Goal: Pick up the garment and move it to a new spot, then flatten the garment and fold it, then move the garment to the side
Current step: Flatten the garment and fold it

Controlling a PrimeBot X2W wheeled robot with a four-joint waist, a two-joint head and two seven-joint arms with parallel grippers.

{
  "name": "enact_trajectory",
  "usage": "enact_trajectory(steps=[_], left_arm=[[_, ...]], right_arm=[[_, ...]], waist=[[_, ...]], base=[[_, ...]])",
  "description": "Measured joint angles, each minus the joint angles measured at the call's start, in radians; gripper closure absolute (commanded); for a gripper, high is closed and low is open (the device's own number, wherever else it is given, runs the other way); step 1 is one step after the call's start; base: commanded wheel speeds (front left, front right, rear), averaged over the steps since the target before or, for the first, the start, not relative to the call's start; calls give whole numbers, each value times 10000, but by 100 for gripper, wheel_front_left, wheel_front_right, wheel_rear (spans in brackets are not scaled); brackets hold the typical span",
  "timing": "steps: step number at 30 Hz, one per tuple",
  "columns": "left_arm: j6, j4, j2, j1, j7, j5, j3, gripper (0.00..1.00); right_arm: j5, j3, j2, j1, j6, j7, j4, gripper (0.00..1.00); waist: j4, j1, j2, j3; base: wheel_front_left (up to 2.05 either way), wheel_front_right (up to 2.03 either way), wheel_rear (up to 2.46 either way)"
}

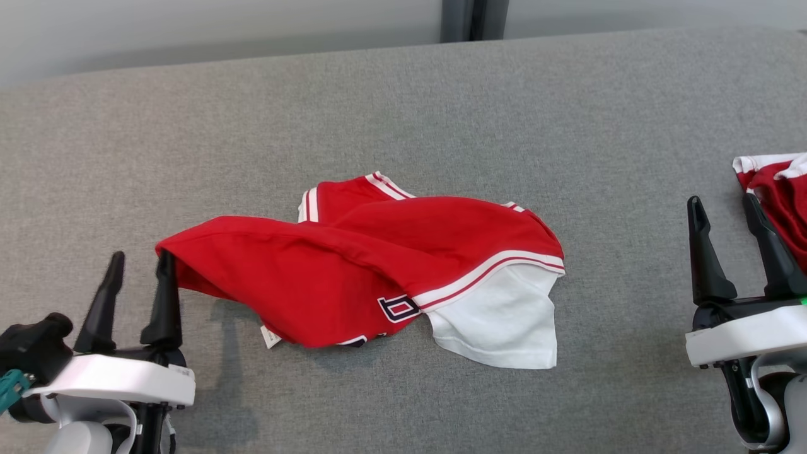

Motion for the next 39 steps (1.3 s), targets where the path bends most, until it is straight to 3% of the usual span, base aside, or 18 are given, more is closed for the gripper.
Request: enact_trajectory(steps=[8, 17, 39], left_arm=[[813, -558, -75, -68, -683, 892, 357, 0], [1360, -918, 25, 384, -671, 1607, 88, 0], [1526, -844, -6, 913, -606, 1528, -31, 0]], right_arm=[[-353, 35, -2, 221, 0, -56, -353, 0], [-516, 190, 90, 860, 0, 125, -600, 0], [-384, 280, 211, 1253, 0, 343, -788, 0]], waist=[[82, 0, 0, -573], [17, 0, 0, -1156], [125, 0, 0, -1438]], base=[[0, 0, 0], [0, 0, 0], [0, 0, 0]])
